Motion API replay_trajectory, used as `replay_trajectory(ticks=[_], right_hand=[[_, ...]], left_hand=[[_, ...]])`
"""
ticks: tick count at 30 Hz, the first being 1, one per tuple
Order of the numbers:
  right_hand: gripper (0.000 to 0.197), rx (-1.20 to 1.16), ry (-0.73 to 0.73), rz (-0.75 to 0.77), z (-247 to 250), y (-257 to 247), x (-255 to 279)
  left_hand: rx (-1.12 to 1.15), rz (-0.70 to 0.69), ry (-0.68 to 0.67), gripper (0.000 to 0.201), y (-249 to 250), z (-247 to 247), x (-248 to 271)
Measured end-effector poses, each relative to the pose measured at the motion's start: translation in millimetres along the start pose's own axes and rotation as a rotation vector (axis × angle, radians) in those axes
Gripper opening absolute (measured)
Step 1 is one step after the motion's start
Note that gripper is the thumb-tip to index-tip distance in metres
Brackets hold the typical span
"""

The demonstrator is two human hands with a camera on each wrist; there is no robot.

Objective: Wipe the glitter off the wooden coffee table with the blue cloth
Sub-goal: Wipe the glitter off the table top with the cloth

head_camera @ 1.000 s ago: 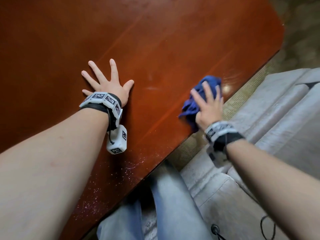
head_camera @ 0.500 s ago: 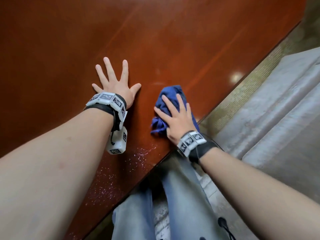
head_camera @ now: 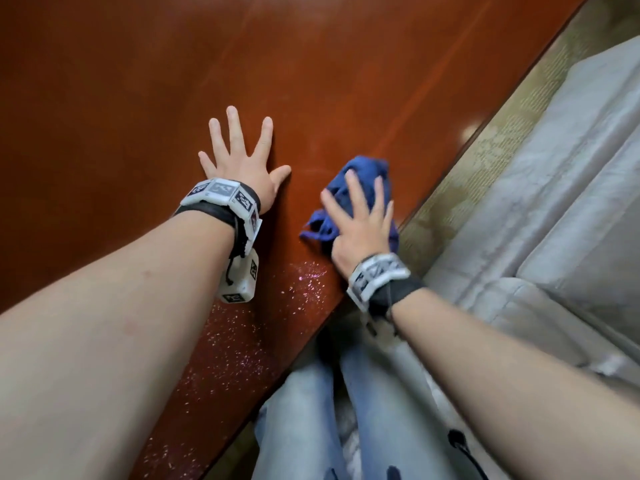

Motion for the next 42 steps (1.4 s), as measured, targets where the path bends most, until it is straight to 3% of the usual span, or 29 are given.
replay_trajectory(ticks=[3, 5, 7, 9, 11, 14, 17, 20, 22, 24, 29, 33, 36, 38, 40, 42], right_hand=[[0.08, -0.002, -0.099, 0.042, -39.1, -31.2, 56.0], [0.081, 0.019, -0.157, 0.054, -42.5, -28.4, 59.2], [0.083, 0.023, -0.085, 0.0, -23.7, -6.6, 42.0], [0.084, -0.032, 0.069, -0.151, 7.9, 29.1, 17.0], [0.082, -0.089, 0.115, -0.269, 26.0, 54.5, -0.2], [0.077, -0.079, 0.157, -0.332, 24.0, 42.6, 2.0], [0.072, -0.072, 0.144, -0.207, -20.0, -17.3, 38.8], [0.079, -0.058, -0.036, -0.046, -65.6, -66.2, 77.9], [0.081, -0.045, -0.11, 0.002, -69.8, -63.7, 80.2], [0.08, -0.025, -0.066, 0.039, -50.4, -45.5, 65.4], [0.084, -0.073, 0.056, -0.109, -3.3, 13.3, 17.3], [0.072, -0.06, 0.135, -0.112, -30.8, -28.4, 51.0], [0.078, -0.041, -0.065, 0.069, -75.7, -70.9, 93.1], [0.082, -0.03, -0.154, 0.12, -82.6, -67.3, 97.8], [0.081, -0.029, -0.07, 0.137, -64.6, -49.8, 87.2], [0.082, -0.049, 0.008, 0.037, -39.8, -21.6, 64.5]], left_hand=[[-0.031, -0.044, 0.0, 0.073, -9.8, -7.1, 10.2], [-0.044, -0.059, -0.002, 0.072, -18.3, -12.2, 16.2], [-0.042, -0.065, -0.012, 0.071, -23.7, -16.9, 22.8], [-0.054, -0.071, -0.008, 0.071, -28.4, -19.5, 27.3], [-0.068, -0.09, -0.001, 0.07, -32.2, -20.5, 30.8], [-0.061, -0.11, 0.02, 0.07, -34.0, -22.2, 31.4], [-0.044, -0.109, 0.041, 0.069, -34.4, -22.6, 30.8], [-0.04, -0.107, 0.05, 0.069, -35.1, -22.0, 31.6], [-0.04, -0.108, 0.048, 0.069, -35.4, -19.9, 32.2], [-0.024, -0.103, 0.037, 0.07, -36.9, -19.0, 32.7], [0.017, -0.02, 0.013, 0.072, -42.4, -19.5, 35.7], [0.024, -0.01, 0.033, 0.072, -44.4, -21.5, 36.1], [0.035, -0.015, 0.029, 0.072, -45.8, -22.0, 37.5], [0.035, -0.013, 0.034, 0.071, -50.8, -20.9, 37.4], [0.064, 0.028, 0.036, 0.071, -58.6, -22.9, 41.8], [0.096, 0.072, 0.035, 0.07, -65.2, -27.5, 46.0]])
Point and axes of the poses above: each hand's wrist, its own x-axis away from the middle knuckle, its own z-axis out of the back of the hand, y = z × x, the point moved 8 cm from there along -x, towards the middle knuckle, and after that the axes turned 1 degree about -x, right-handed, at the moved point
